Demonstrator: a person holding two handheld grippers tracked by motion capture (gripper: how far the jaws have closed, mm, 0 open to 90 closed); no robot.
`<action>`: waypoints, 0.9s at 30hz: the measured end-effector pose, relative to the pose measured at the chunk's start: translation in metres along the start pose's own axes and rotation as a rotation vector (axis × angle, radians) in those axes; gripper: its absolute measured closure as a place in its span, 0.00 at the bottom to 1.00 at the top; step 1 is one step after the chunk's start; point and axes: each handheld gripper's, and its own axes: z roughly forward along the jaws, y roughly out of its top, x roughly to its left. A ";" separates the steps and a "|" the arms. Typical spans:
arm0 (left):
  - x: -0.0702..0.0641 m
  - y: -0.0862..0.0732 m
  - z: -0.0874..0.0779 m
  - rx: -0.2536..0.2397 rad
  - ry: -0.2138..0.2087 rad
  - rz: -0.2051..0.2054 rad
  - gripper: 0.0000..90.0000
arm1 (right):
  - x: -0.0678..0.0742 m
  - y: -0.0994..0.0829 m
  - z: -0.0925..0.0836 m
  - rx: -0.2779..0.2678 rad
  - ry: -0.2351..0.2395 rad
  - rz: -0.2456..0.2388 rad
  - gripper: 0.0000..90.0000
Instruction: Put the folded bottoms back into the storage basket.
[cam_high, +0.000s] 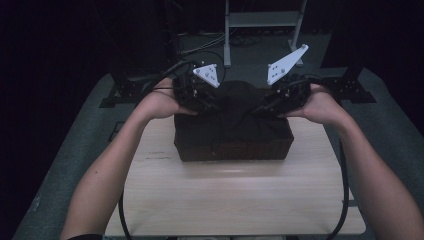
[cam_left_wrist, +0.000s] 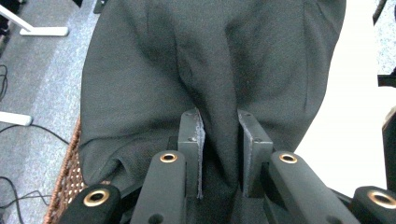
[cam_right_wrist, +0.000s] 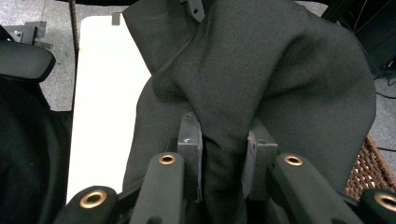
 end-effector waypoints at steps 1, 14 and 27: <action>0.002 0.000 0.000 0.001 0.000 0.001 0.82 | 0.000 0.000 0.000 0.000 0.000 0.000 0.80; 0.024 0.002 0.002 0.004 0.005 -0.017 0.82 | -0.023 0.008 0.001 0.005 -0.001 -0.005 0.80; 0.042 0.007 0.006 0.012 0.008 -0.011 0.82 | -0.040 0.011 0.000 0.007 -0.005 -0.003 0.80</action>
